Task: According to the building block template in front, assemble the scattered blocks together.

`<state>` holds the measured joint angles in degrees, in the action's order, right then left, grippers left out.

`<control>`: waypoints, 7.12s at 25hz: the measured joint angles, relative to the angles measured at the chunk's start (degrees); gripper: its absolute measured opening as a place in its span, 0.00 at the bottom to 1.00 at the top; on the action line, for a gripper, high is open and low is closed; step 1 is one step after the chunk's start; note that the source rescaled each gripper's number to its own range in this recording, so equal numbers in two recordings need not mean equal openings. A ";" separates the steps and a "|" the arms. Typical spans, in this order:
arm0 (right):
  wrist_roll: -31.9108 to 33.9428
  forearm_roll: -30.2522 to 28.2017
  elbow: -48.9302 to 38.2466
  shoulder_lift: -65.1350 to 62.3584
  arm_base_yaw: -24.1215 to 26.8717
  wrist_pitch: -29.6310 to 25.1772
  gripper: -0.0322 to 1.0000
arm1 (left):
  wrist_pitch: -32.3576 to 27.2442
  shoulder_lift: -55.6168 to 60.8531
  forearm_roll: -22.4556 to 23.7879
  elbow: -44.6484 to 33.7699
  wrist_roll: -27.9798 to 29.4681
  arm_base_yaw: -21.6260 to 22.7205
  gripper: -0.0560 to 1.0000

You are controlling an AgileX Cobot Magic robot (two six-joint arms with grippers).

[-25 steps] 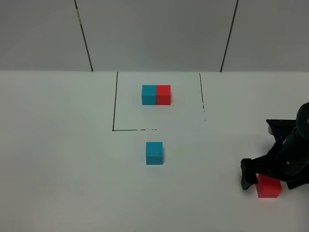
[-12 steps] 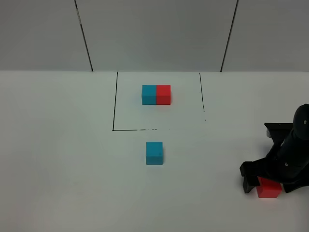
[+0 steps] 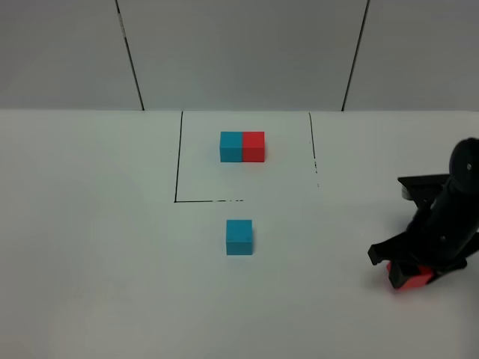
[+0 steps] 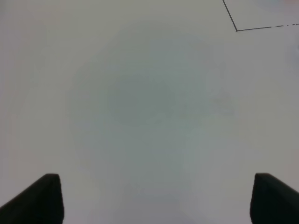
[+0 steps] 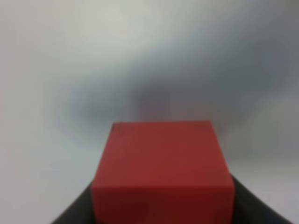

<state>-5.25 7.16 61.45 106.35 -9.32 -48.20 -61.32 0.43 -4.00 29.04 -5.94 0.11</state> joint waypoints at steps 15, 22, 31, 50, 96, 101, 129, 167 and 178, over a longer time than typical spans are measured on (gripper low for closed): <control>-38.01 -15.19 34.20 8.71 -20.91 -20.73 0.03 | 0.00 0.00 0.00 0.00 0.11 0.00 0.71; -42.51 -15.53 44.88 19.80 -22.50 -21.16 0.03 | 0.00 0.00 0.00 0.00 0.11 0.00 0.71; -45.93 -12.97 45.84 26.96 -22.25 -21.01 0.03 | 0.00 0.00 0.00 0.00 0.11 0.00 0.71; -44.88 -9.32 45.97 29.69 -22.64 -18.39 0.03 | 0.00 0.00 -0.05 0.00 0.06 0.00 0.71; -45.50 -8.45 45.97 29.92 -24.06 -14.46 0.03 | 0.00 0.00 -0.05 0.00 0.16 0.00 0.71; -45.55 -8.45 45.97 29.92 -24.06 -14.41 0.03 | 0.00 0.00 -0.05 0.00 0.16 0.00 0.71; -45.70 -7.72 45.99 29.98 -24.06 -13.59 0.03 | 0.00 0.00 -0.05 0.00 0.16 0.00 0.71; -40.16 -7.16 46.05 25.12 -24.18 -14.16 1.00 | 0.00 0.00 -0.05 0.00 0.11 0.00 0.71; -16.06 -7.16 46.05 9.62 -14.98 -15.45 1.00 | 0.00 0.00 -0.05 0.00 0.11 0.00 0.71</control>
<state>-21.30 0.00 107.50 115.98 -24.30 -63.65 -61.32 0.43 -4.05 29.04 -5.83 0.11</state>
